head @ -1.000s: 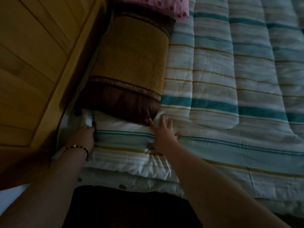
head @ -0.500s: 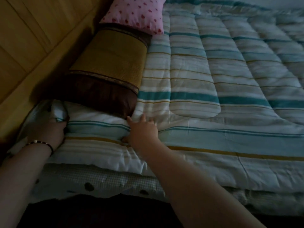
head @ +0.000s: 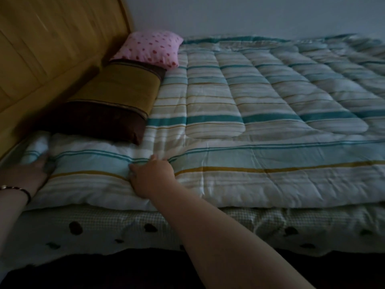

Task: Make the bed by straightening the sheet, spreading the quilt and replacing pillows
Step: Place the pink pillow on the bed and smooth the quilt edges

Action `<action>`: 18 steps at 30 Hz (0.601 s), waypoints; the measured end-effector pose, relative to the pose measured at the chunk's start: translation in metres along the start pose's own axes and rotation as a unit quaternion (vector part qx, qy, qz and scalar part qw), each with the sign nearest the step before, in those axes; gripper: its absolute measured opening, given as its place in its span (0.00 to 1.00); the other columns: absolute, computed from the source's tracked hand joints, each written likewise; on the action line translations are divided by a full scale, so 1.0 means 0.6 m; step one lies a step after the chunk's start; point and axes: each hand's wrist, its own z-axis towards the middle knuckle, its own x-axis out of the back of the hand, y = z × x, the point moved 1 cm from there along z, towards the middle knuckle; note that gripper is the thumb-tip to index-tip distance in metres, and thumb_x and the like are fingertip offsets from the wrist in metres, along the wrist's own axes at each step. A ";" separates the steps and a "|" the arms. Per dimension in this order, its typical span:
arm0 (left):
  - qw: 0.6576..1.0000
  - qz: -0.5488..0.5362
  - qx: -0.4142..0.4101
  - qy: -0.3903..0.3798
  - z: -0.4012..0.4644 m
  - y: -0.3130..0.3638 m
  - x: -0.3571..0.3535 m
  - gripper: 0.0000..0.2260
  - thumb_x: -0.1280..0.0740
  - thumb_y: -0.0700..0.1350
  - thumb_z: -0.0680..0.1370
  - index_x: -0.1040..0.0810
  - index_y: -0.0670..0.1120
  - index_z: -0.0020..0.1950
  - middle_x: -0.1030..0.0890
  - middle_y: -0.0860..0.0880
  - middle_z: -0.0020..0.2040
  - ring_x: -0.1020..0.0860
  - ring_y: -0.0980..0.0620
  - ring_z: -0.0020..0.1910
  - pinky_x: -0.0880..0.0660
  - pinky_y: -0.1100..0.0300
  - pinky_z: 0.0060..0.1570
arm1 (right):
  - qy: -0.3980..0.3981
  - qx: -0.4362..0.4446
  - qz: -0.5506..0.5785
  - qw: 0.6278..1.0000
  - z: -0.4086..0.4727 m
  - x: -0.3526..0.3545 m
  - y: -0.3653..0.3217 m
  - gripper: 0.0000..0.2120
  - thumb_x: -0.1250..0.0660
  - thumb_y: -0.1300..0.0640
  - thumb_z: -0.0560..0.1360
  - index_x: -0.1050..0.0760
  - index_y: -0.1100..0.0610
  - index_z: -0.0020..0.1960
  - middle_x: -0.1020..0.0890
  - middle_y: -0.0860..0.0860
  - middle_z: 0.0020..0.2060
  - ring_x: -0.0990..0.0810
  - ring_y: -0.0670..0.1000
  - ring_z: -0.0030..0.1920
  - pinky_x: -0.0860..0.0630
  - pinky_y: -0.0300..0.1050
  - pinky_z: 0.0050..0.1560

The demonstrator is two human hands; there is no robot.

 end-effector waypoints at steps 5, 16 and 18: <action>0.990 0.044 0.115 0.065 -0.164 0.106 0.148 0.26 0.48 0.62 0.79 0.26 0.44 0.65 0.25 0.31 0.59 0.25 0.32 0.52 0.29 0.46 0.51 | 0.044 0.000 0.011 0.999 -0.045 -0.023 -0.014 0.22 0.54 0.43 0.84 0.40 0.40 0.76 0.42 0.65 0.76 0.37 0.70 0.71 0.34 0.59 0.66; 0.986 0.124 -0.084 0.077 -0.301 0.226 0.137 0.15 0.46 0.47 0.80 0.22 0.48 0.57 0.23 0.46 0.60 0.29 0.41 0.62 0.39 0.35 0.65 | 0.046 -0.021 0.009 0.999 -0.084 -0.047 -0.070 0.24 0.57 0.37 0.82 0.50 0.35 0.78 0.46 0.58 0.79 0.44 0.73 0.74 0.34 0.65 0.67; 0.987 0.061 -0.133 0.066 -0.320 0.213 0.125 0.20 0.48 0.53 0.80 0.26 0.48 0.66 0.25 0.48 0.66 0.32 0.45 0.67 0.47 0.32 0.68 | 0.051 -0.015 0.015 0.998 -0.094 -0.055 -0.078 0.26 0.55 0.35 0.81 0.51 0.36 0.78 0.46 0.57 0.79 0.46 0.73 0.74 0.35 0.66 0.67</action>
